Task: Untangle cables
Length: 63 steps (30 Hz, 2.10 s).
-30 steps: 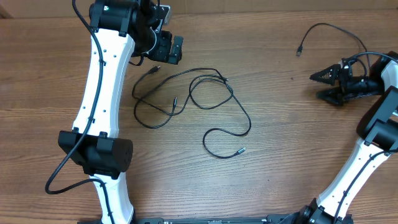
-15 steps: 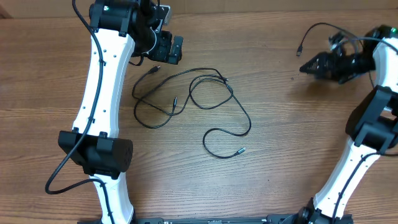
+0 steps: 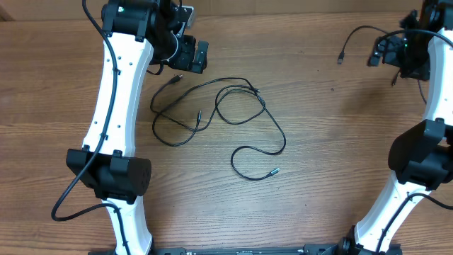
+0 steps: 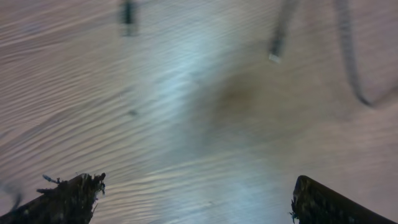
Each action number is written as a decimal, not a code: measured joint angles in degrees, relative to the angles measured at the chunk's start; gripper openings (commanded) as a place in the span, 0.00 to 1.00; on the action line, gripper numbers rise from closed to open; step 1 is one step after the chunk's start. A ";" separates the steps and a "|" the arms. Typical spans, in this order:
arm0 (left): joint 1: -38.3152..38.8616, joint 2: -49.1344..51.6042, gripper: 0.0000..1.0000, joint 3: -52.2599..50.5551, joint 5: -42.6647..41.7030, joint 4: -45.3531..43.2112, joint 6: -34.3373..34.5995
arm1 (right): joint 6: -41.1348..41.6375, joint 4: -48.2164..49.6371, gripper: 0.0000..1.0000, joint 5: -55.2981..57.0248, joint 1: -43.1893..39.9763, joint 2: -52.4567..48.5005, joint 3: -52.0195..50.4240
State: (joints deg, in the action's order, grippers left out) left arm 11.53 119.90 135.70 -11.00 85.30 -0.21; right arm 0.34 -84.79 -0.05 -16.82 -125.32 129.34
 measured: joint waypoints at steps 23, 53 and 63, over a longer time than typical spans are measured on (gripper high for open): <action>-0.02 0.00 1.00 0.00 -0.02 0.02 0.00 | 8.63 19.52 1.00 10.16 -12.09 0.33 -22.38; 0.00 0.00 1.00 0.00 -0.17 0.04 0.00 | 6.86 54.80 1.00 6.91 -12.44 -6.40 -32.85; 0.00 0.00 1.00 0.00 -0.17 0.02 0.00 | 6.23 66.73 1.00 8.48 -13.14 -8.98 -33.03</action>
State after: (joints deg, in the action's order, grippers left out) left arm 11.53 119.90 135.70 -11.18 85.32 -0.21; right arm 6.57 -18.06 8.43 -29.95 -134.30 96.31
